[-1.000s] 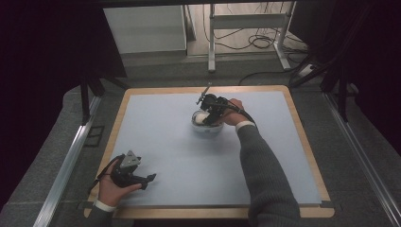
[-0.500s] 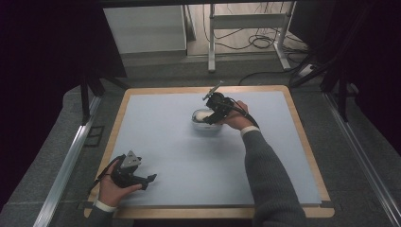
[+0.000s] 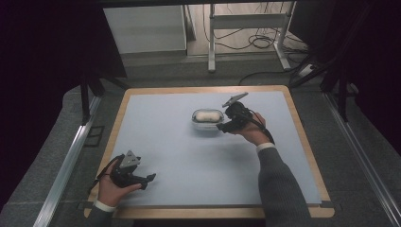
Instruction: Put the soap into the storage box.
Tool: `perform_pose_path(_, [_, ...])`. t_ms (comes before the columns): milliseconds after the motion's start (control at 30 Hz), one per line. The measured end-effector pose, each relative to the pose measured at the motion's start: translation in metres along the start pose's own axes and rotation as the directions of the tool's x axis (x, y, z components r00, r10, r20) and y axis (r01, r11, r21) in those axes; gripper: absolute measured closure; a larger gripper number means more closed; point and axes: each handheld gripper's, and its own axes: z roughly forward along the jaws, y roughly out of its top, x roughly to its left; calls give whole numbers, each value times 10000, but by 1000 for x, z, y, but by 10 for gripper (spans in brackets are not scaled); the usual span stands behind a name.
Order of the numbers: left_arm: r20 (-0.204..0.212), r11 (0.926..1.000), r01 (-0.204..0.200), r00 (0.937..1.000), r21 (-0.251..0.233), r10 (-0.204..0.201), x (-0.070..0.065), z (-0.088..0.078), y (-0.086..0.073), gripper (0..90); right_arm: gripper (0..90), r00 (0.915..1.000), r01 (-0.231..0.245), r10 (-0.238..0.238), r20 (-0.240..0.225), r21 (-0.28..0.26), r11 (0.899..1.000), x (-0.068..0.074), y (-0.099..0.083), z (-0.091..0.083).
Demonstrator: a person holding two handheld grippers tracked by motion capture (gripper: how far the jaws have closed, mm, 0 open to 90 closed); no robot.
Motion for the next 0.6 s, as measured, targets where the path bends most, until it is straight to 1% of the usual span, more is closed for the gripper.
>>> perform_pose_path(33, [0, 10000, 0, 10000, 2, 0, 0, 0, 0, 112, 327, 10000, 0, 0, 0, 0, 10000, 0, 0, 0])
perform_pose_path(67, [-2, 10000, 0, 10000, 4, 0, 0, 0, 0, 112, 327, 10000, -71, 71, -17, -9, 10000, 0, -4, -2])
perform_pose_path(133, [-12, 10000, -4, 10000, 8, 4, 0, 0, 0, 112, 318, 9998, -173, 174, 31, -92, 9998, 0, -16, -7])
perform_pose_path(167, [-12, 10000, -2, 10000, 20, 2, 0, 0, 0, 112, 317, 9995, -307, 308, 55, -113, 9995, 0, -22, -9])
perform_pose_path(200, [-21, 10000, -7, 10000, 21, 7, 0, 1, 0, 112, 313, 9990, -443, 445, 100, -203, 9988, 1, -31, -13])
perform_pose_path(233, [-23, 10000, 1, 10000, 20, -1, -1, 1, 0, 112, 313, 9990, -443, 445, 100, -203, 9988, 1, -31, -13])
perform_pose_path(333, [-31, 10000, -18, 10000, 39, 18, -1, 2, 0, 112, 312, 9975, -672, 679, 197, -355, 9971, 3, -50, -21])
perform_pose_path(400, [-24, 10000, -8, 10000, 45, 8, -1, 2, 0, 112, 312, 9975, -633, 647, 290, -473, 9969, 5, -60, -25])
perform_pose_path(467, [-39, 10000, 19, 10000, 28, -19, -1, 2, 0, 112, 312, 9969, -734, 751, 227, -649, 9952, 7, -71, -29])
perform_pose_path(533, [-52, 10000, 12, 10000, 26, -12, -1, 2, 0, 112, 308, 9962, -782, 804, 335, -640, 9949, 9, -83, -32])
perform_pose_path(600, [-54, 10000, 15, 10000, 44, -15, -1, 2, 0, 112, 301, 9946, -924, 951, 420, -605, 9939, 11, -95, -35])
